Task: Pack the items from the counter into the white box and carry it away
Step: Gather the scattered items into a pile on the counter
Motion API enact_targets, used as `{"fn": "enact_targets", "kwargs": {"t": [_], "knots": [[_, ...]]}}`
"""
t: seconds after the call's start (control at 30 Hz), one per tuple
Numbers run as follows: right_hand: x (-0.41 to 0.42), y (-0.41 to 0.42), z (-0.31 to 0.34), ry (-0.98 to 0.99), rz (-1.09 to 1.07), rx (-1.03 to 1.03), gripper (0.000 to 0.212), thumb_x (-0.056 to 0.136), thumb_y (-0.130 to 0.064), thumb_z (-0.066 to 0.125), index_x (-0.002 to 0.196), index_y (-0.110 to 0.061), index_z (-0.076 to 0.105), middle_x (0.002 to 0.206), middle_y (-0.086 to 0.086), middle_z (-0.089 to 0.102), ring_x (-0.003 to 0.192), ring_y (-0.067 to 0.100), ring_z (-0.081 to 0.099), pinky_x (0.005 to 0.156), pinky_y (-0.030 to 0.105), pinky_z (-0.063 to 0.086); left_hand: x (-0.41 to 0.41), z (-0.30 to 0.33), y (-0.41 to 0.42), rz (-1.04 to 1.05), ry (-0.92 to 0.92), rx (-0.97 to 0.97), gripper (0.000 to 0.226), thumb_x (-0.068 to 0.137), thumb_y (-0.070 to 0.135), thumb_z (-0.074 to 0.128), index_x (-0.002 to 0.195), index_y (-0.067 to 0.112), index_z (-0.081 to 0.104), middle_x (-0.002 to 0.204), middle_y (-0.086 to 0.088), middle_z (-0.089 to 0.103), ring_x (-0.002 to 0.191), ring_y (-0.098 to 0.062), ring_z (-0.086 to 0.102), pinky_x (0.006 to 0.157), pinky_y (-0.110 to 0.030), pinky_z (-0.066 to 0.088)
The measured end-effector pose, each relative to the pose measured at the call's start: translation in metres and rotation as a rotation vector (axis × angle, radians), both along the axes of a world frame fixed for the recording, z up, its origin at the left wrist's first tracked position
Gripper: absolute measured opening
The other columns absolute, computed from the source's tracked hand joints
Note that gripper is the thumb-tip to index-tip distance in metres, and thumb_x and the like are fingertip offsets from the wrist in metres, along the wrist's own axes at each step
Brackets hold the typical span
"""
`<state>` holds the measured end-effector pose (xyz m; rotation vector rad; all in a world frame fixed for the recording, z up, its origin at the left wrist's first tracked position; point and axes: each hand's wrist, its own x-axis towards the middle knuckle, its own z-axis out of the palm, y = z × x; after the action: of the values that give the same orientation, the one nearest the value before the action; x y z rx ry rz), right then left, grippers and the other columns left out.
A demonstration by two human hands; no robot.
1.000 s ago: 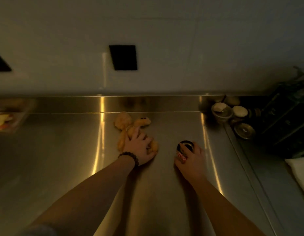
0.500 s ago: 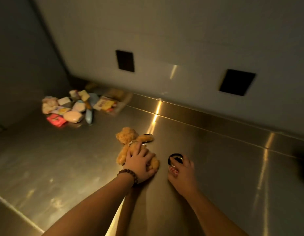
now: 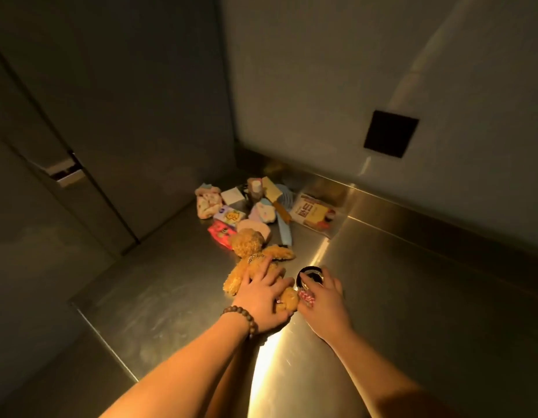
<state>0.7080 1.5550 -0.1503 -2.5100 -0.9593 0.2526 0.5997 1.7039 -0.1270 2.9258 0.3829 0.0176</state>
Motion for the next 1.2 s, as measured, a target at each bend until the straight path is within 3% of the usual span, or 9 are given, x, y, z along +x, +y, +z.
{"fn": "enact_targets", "kwargs": {"t": [0.27,0.33,0.43,0.57,0.67,0.83,0.97,1.2], "knots": [[0.024,0.054,-0.002,0.061,-0.013,0.002,0.057,0.087,-0.047,0.058,0.14,-0.036,0.038,0.158,0.002,0.015,0.144,0.029,0.014,0.108,0.042,0.037,0.006,0.003,0.034,0.157,0.01,-0.028,0.079,0.078,0.073,0.033,0.147,0.04,0.01,0.158,0.006,-0.003,0.135,-0.013,-0.033,0.111,-0.057,-0.01],[0.026,0.053,-0.001,0.063,-0.076,0.008,0.066,0.087,-0.06,0.047,0.145,-0.036,0.027,0.159,0.003,0.007,0.146,0.03,0.009,0.109,0.044,0.034,0.003,0.005,0.03,0.216,-0.115,-0.011,0.08,0.08,0.077,0.027,0.147,0.041,0.004,0.158,0.003,-0.004,0.139,-0.017,-0.028,0.112,-0.053,-0.012],[0.015,0.045,0.003,-0.098,-0.17,0.006,0.08,0.081,-0.081,0.023,0.148,-0.04,0.008,0.16,0.002,-0.005,0.148,0.029,0.0,0.114,0.046,0.021,-0.008,0.002,0.025,0.404,-0.27,-0.038,0.092,0.076,0.085,0.025,0.149,0.036,-0.002,0.158,-0.001,-0.012,0.142,-0.024,-0.02,0.111,-0.051,-0.012],[-0.007,0.04,0.005,-0.14,-0.159,0.001,0.087,0.078,-0.085,0.009,0.149,-0.039,-0.012,0.159,0.004,-0.02,0.147,0.027,-0.012,0.118,0.047,0.005,-0.018,-0.008,0.025,0.565,-0.134,-0.093,0.114,0.063,0.095,0.019,0.146,0.027,-0.019,0.153,-0.008,-0.029,0.137,-0.028,-0.031,0.113,-0.052,-0.011],[-0.015,0.043,0.004,-0.119,-0.092,-0.078,0.088,0.075,-0.087,0.002,0.142,-0.039,-0.028,0.153,0.004,-0.03,0.145,0.026,-0.021,0.12,0.045,-0.003,-0.012,-0.014,0.021,0.601,-0.058,-0.09,0.115,0.062,0.095,0.011,0.144,0.022,-0.024,0.151,-0.012,-0.03,0.135,-0.029,-0.034,0.113,-0.051,-0.011],[-0.002,0.067,0.006,-0.039,-0.136,-0.096,0.088,0.08,-0.079,0.004,0.152,-0.03,-0.004,0.16,0.011,-0.012,0.147,0.031,-0.015,0.119,0.047,-0.004,0.016,-0.012,0.015,0.732,-0.078,-0.132,0.108,0.068,0.089,0.004,0.144,0.017,-0.023,0.154,-0.014,-0.02,0.138,-0.03,-0.027,0.113,-0.051,-0.013],[0.028,0.09,0.007,0.026,-0.171,-0.088,0.078,0.089,-0.071,0.018,0.152,-0.029,-0.001,0.161,0.011,-0.01,0.147,0.032,-0.012,0.118,0.047,-0.006,0.039,-0.008,0.017,0.815,-0.065,-0.149,0.109,0.069,0.087,0.005,0.144,0.013,-0.023,0.155,-0.016,-0.016,0.14,-0.033,-0.021,0.112,-0.053,-0.011],[0.061,0.103,0.002,0.076,-0.149,-0.059,0.09,0.078,-0.081,0.013,0.152,-0.031,0.002,0.162,0.005,-0.005,0.147,0.027,-0.013,0.115,0.043,-0.01,0.065,-0.006,0.017,0.88,-0.038,-0.167,0.108,0.072,0.082,0.012,0.145,0.009,-0.019,0.155,-0.019,-0.013,0.141,-0.036,-0.016,0.111,-0.056,-0.01]]}}
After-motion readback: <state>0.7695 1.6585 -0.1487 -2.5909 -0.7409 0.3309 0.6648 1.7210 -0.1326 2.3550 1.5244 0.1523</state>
